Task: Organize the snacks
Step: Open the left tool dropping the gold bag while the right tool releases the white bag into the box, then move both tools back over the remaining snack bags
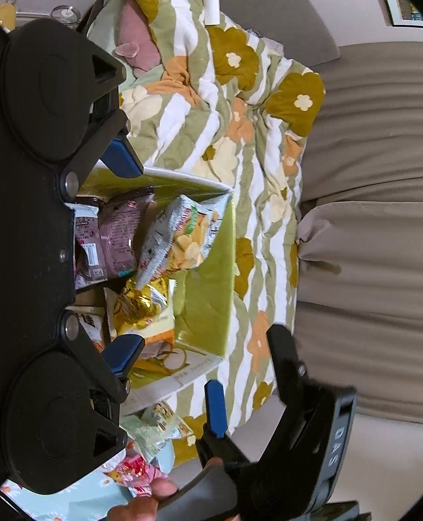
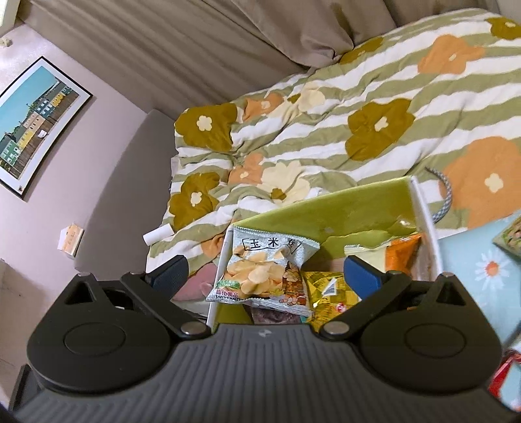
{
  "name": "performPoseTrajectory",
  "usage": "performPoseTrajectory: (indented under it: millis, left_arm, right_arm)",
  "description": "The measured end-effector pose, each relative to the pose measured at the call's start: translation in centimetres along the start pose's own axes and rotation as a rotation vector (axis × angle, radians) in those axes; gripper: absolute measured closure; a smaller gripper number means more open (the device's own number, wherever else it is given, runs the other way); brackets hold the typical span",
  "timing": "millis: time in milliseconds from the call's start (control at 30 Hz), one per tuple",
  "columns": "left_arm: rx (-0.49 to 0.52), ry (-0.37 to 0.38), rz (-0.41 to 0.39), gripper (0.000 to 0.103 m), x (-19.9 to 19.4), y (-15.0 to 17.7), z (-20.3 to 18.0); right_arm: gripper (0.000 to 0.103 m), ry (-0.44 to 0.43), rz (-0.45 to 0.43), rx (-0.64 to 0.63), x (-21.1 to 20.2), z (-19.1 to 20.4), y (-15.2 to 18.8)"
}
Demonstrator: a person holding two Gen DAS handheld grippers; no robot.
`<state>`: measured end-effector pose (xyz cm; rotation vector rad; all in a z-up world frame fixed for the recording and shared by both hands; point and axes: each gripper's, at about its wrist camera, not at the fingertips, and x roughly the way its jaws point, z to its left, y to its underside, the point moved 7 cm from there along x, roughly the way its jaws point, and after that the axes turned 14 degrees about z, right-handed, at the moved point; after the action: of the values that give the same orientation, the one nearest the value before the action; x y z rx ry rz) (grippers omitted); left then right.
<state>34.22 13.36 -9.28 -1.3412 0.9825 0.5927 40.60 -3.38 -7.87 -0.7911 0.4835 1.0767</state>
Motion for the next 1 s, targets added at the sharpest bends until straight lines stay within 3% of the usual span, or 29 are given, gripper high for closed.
performPoseTrajectory:
  millis: [400, 733, 1000]
  left_arm:
    - [0.069, -0.087, -0.113, 0.0, -5.6, 0.3, -6.4]
    - [0.04, -0.072, -0.097, 0.0, -6.5, 2.9, -14.5]
    - [-0.009, -0.121, -0.093, 0.0, -5.8, 5.6, -20.4]
  right_arm:
    - [0.0, 0.057, -0.077, -0.113, -11.3, -2.7, 2.8]
    - [0.0, 0.23, -0.137, -0.195, -19.5, -9.2, 6.3]
    - [0.0, 0.24, -0.113, -0.207, -22.7, -15.1, 8.5]
